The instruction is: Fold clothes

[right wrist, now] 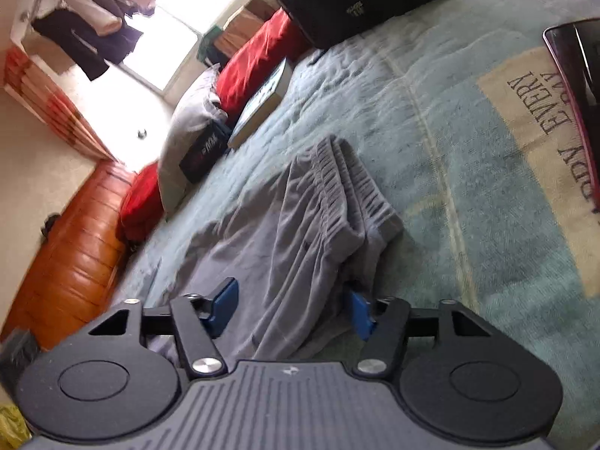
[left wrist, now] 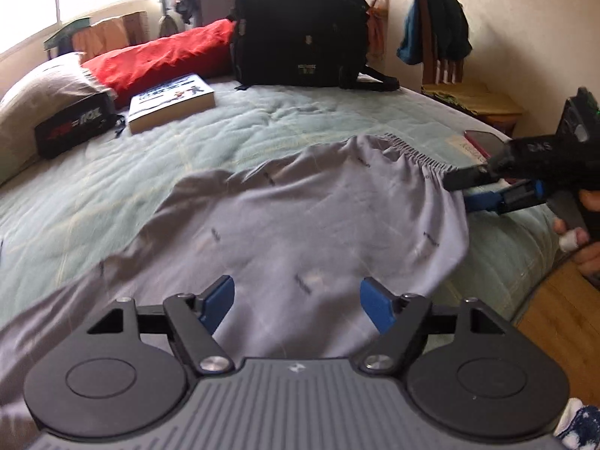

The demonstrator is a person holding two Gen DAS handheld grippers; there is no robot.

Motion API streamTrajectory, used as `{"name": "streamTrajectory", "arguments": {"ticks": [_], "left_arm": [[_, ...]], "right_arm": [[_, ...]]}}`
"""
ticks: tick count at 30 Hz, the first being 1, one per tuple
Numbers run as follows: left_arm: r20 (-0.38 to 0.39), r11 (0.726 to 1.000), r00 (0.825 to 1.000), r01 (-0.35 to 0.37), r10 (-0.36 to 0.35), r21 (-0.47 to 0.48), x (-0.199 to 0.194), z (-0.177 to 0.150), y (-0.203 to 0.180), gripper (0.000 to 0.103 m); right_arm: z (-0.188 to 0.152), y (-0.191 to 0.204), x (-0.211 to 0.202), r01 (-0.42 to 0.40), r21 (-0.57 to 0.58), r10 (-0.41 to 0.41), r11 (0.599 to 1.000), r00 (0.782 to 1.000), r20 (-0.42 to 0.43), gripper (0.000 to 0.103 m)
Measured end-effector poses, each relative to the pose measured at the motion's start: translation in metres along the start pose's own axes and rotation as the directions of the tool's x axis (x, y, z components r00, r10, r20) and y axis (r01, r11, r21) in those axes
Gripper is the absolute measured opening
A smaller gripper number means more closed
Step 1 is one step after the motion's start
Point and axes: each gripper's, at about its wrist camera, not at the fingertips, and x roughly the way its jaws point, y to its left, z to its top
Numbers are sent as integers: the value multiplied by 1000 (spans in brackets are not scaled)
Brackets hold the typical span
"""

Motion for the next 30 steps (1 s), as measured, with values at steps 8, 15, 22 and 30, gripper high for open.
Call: {"name": "streamTrajectory", "arguments": {"ticks": [8, 15, 22, 30], "left_arm": [[56, 997, 998, -27, 32, -75, -31, -19, 3, 79], [77, 999, 997, -20, 24, -51, -38, -19, -7, 79], [50, 998, 998, -32, 35, -51, -31, -21, -9, 80], [39, 999, 998, -42, 44, -33, -31, -24, -13, 80]], "right_arm": [[2, 2, -10, 65, -31, -62, 997, 995, 80, 7], [12, 9, -21, 126, -72, -117, 989, 986, 115, 6], [10, -6, -10, 182, -63, -178, 981, 981, 72, 6], [4, 3, -33, 235, -64, -225, 970, 966, 124, 17]]}}
